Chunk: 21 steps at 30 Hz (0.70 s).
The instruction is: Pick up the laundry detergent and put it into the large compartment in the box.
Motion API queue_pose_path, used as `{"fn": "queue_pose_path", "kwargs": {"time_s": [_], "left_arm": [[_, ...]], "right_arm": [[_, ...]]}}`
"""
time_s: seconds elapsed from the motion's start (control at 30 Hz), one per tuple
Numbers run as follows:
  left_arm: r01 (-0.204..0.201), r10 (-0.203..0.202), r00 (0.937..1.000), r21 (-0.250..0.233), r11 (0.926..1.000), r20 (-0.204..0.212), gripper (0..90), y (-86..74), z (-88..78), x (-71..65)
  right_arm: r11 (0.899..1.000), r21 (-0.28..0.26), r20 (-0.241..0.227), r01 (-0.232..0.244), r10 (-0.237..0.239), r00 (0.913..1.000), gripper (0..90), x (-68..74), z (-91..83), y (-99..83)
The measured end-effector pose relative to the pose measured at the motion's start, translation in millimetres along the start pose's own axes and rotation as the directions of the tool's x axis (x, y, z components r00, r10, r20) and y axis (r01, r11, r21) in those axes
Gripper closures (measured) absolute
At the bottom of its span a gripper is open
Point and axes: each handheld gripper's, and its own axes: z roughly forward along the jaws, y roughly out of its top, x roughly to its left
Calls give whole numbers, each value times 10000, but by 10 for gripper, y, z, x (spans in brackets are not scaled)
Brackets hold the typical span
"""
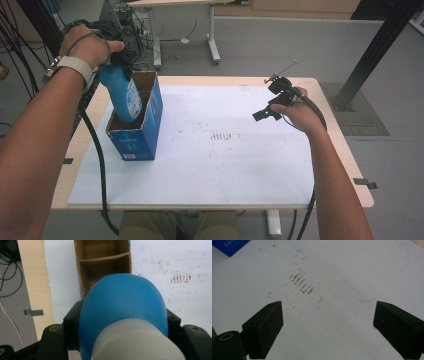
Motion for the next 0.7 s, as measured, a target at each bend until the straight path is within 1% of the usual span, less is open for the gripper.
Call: {"fn": "queue_pose_path", "kwargs": {"time_s": [0.23,0.4,0.6,0.7], "left_arm": [[-42,43,10000,80,10000,-33,375,19,63,-7],[-67,66,10000,122,9999,41,375,31,122,17],[-121,123,9999,218,9997,-84,374,46,217,-19],[-140,142,9999,253,9996,-79,375,52,269,-26]], "right_arm": [[10000,4,-18,3,-3,10000,91,0,5,0],[10000,23,-10,-11,11,10000,91,-2,1,-8],[10000,1,2,-19,19,10000,91,-1,-1,-14],[10000,-1,-8,-7,7,10000,91,6,3,-12]]}}
